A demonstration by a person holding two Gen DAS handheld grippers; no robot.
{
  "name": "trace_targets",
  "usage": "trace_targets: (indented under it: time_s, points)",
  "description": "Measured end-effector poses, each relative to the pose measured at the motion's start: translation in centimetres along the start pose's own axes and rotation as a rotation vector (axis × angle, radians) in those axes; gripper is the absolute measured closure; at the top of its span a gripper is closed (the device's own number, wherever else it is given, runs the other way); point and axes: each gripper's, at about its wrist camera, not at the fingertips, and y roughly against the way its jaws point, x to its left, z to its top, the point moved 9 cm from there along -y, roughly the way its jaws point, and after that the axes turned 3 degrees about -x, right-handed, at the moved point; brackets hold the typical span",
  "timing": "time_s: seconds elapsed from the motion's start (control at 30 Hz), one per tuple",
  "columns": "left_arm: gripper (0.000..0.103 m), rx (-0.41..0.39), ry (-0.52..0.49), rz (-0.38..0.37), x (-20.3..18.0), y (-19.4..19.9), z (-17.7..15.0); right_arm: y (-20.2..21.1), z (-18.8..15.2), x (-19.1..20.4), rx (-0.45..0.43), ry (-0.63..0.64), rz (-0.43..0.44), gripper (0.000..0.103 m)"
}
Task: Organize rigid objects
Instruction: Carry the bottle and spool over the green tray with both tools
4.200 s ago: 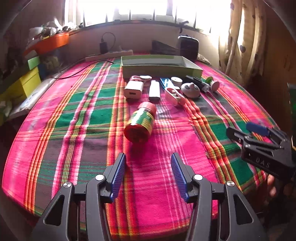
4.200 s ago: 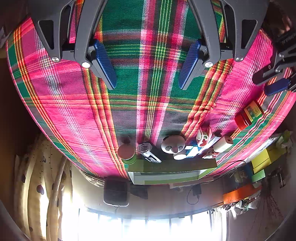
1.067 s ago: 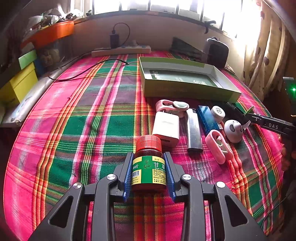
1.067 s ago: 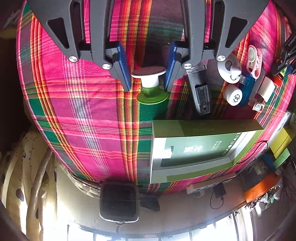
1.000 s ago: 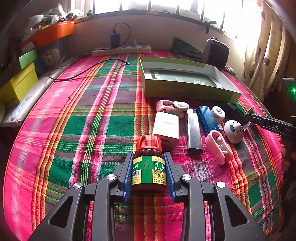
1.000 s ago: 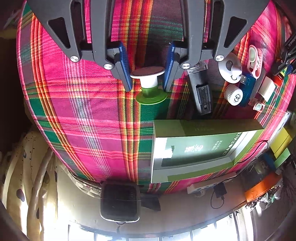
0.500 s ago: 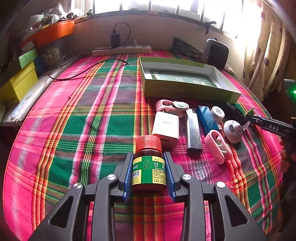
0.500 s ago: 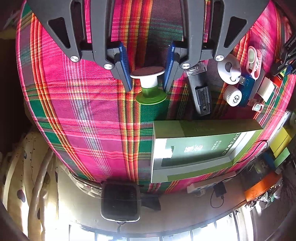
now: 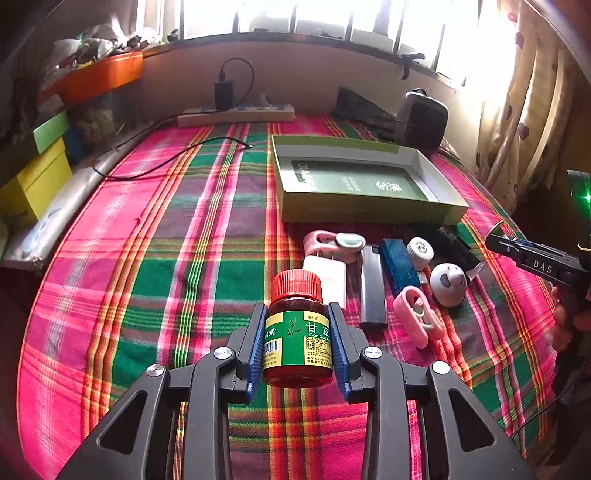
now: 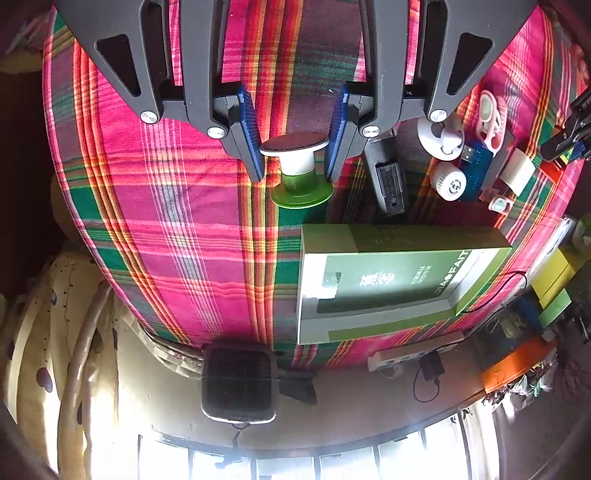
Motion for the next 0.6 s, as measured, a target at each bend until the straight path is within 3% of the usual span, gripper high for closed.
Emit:
trace_targets:
  time_s: [0.13,0.37,0.6]
  points:
    - [0.072,0.004,0.0,-0.037,-0.4,0.1,1.2,0.8,1.2,0.2,-0.028,-0.002,0.008,0.068]
    - [0.072,-0.019,-0.029,-0.031,-0.8,-0.2,4.1,1.7,3.7,1.0,-0.062,0.027,0.02,0.068]
    - [0.072,-0.03,-0.053,-0.062,-1.6,-1.4,7.1,0.6,5.6,2.2,-0.059,0.046,0.046,0.068]
